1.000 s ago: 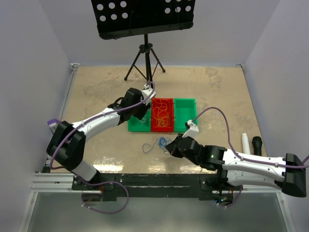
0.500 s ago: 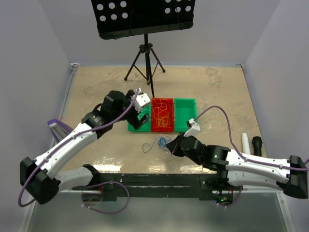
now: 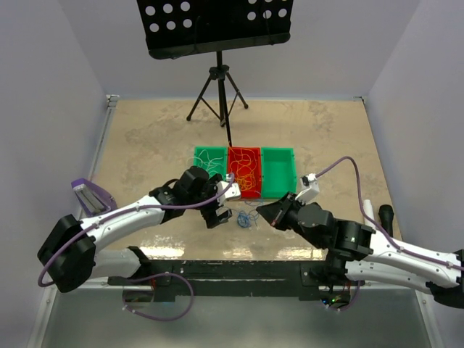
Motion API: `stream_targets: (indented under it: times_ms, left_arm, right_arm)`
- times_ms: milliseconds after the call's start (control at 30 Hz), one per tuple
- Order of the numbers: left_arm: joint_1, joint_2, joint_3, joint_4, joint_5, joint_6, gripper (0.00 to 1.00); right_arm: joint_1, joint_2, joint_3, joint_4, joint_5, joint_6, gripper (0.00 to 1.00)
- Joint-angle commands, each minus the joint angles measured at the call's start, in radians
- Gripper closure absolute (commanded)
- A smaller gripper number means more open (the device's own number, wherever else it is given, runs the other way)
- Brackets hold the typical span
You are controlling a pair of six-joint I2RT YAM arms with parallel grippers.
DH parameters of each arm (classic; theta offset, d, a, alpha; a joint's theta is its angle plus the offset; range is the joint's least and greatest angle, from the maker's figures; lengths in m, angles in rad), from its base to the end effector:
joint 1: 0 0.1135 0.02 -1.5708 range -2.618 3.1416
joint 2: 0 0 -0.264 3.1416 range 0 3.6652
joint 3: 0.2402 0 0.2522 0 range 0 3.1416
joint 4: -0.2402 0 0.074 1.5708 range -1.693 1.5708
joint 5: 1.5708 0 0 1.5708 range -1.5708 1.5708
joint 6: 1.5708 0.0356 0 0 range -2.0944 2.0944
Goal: Untangle the cables
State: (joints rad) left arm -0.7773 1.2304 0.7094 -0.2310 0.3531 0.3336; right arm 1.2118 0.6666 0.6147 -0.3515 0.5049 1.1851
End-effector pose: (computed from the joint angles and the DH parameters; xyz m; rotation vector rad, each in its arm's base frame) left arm 0.1714 -0.1860 0.2191 1.3896 1.8950 -0.6314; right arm 0.0713 0.1409 0.2827 0.3227 2.0597 1.0715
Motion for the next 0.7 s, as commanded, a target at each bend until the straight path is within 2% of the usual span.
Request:
stream_targets:
  times_ms: [0,200,400,600,667]
  left_arm:
    - [-0.002,0.011,-0.034,0.168,-0.003,-0.005,0.02]
    - [-0.002,0.015,-0.063,0.185,-0.054,-0.004,0.02]
    - [-0.005,0.044,-0.074,0.205,-0.003,0.015,0.03]
    - [-0.014,0.070,-0.091,0.214,0.020,0.033,0.09]
    - [-0.022,0.078,-0.094,0.252,0.027,0.039,0.14]
  right_arm:
    - [0.005,-0.012,-0.015,-0.020,0.001,0.004,1.00]
    - [0.005,0.014,-0.023,-0.009,-0.006,-0.012,1.00]
    - [0.005,0.015,-0.026,-0.004,-0.016,-0.015,1.00]
    - [0.006,-0.031,-0.024,-0.024,-0.005,-0.004,1.00]
    - [0.005,-0.051,-0.026,-0.027,-0.006,-0.001,1.00]
